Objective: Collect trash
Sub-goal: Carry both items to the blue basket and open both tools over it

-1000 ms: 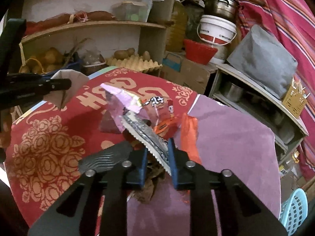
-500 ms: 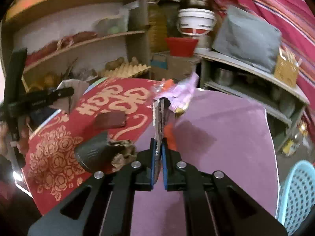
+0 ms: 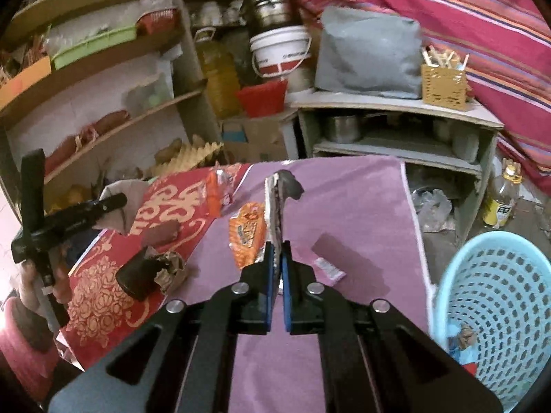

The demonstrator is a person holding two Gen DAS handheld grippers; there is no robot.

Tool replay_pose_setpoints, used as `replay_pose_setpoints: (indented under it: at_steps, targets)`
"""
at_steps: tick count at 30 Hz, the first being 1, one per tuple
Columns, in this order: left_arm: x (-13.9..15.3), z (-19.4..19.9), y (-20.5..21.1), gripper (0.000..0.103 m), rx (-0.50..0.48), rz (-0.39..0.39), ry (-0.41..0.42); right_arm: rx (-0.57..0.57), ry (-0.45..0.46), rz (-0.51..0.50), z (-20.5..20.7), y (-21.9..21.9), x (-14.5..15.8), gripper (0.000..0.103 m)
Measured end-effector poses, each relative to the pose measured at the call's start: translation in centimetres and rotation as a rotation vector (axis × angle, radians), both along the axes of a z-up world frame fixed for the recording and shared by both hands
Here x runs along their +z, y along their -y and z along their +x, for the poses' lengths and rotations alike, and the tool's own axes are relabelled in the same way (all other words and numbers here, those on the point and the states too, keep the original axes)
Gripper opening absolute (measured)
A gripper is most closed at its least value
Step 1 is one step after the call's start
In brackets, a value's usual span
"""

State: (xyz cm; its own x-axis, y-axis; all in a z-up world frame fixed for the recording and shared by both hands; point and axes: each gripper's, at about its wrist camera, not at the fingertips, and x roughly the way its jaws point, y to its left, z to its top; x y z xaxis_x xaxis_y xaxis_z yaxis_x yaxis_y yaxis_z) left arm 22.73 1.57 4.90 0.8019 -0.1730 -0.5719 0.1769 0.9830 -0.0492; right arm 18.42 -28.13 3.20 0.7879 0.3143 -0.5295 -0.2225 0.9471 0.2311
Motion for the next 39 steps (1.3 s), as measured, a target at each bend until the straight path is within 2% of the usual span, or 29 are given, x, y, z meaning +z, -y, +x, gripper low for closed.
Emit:
replay_pose_setpoints:
  at_steps: [8, 18, 24, 27, 31, 36, 39]
  targets:
    - [0.7, -0.5, 5.3, 0.018, -0.07, -0.006, 0.021, -0.112, 0.032, -0.004, -1.5, 3.8, 1.0, 0.004]
    - [1.8, -1.5, 14.0, 0.018, -0.16, 0.001, 0.057, -0.32, 0.044, -0.141, -3.8, 10.7, 1.2, 0.004]
    - [1.8, -1.8, 20.8, 0.018, -0.242, -0.049, 0.033, -0.47, 0.008, -0.208, -5.4, 16.1, 0.8, 0.004]
    - [1.2, -2.2, 24.5, 0.018, -0.297, -0.055, 0.016, -0.517, -0.009, -0.2, -6.0, 18.4, 0.6, 0.004]
    - [0.2, -2.9, 29.3, 0.018, -0.367, -0.055, 0.0, -0.538, -0.009, -0.133, -6.9, 20.7, 0.4, 0.004]
    - [-0.9, -3.3, 34.9, 0.018, -0.437, -0.015, -0.017, -0.544, -0.016, -0.118, -7.1, 22.0, 0.1, 0.004]
    - [-1.3, -3.0, 37.1, 0.021, -0.463, -0.031, -0.046, -0.557, -0.027, -0.095, -7.5, 23.0, -0.3, 0.004]
